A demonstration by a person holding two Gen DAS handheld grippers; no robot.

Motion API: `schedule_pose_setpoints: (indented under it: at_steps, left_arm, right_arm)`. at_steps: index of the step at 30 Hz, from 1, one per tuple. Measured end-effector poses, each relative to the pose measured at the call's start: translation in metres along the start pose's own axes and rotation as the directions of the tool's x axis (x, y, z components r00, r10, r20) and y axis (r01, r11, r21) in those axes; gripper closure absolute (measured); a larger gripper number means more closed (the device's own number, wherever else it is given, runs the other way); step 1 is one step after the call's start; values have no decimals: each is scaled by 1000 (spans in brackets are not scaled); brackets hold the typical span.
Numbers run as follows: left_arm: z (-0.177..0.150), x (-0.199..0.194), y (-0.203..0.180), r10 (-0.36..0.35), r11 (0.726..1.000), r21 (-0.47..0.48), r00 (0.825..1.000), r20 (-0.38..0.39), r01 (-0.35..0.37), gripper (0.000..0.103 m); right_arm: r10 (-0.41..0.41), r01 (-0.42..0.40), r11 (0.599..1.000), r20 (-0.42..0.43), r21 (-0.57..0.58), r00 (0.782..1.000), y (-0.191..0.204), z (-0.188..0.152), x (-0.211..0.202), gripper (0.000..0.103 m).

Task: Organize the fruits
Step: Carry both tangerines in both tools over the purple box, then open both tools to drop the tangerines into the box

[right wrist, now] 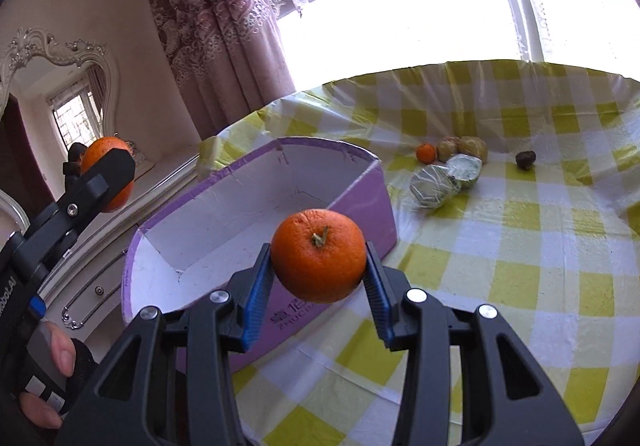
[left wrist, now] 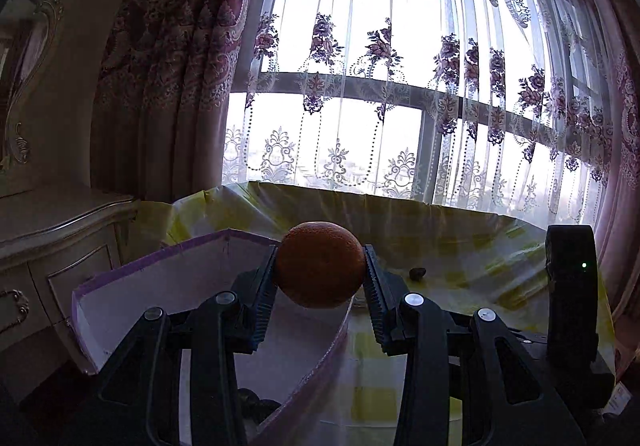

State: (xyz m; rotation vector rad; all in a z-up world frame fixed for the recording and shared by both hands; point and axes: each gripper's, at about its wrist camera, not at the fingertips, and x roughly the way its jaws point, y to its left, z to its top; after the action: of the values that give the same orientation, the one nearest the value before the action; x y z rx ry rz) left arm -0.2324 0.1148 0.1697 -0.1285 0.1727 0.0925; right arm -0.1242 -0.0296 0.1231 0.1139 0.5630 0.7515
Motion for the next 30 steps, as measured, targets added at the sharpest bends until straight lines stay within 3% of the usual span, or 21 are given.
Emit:
schedule_pose_setpoints:
  at_steps: [7,13,17,22,24,30]
  left_arm:
    - [7,-13,47,134,985,-105,991,-9,-135,64]
    - [-5,-7,80,244,956,-143,966,-88,-255,64]
    - [-17,7,103,296,930,-167,937,-187,-328,64]
    - [-37,32,124,324,906,-156,881,-345,-395,64]
    - [-47,41,128,331,900,-140,856,-397,-413,64]
    - [-54,46,125,378,894,-70,829,-412,-443,64]
  right_arm:
    - [78,-78,990,-4,-116,997,55,20,19,59]
    - [98,-108,971,-60,-215,993,94,23,53,59]
    - [46,-86,959,-150,-268,988,108,17,82,59]
    - [-62,-26,947,-264,-320,963,109,0,115,59]
    - [-105,0,934,-273,-358,956,109,-6,123,58]
    - [-182,34,893,-290,-450,939,118,-8,138,58]
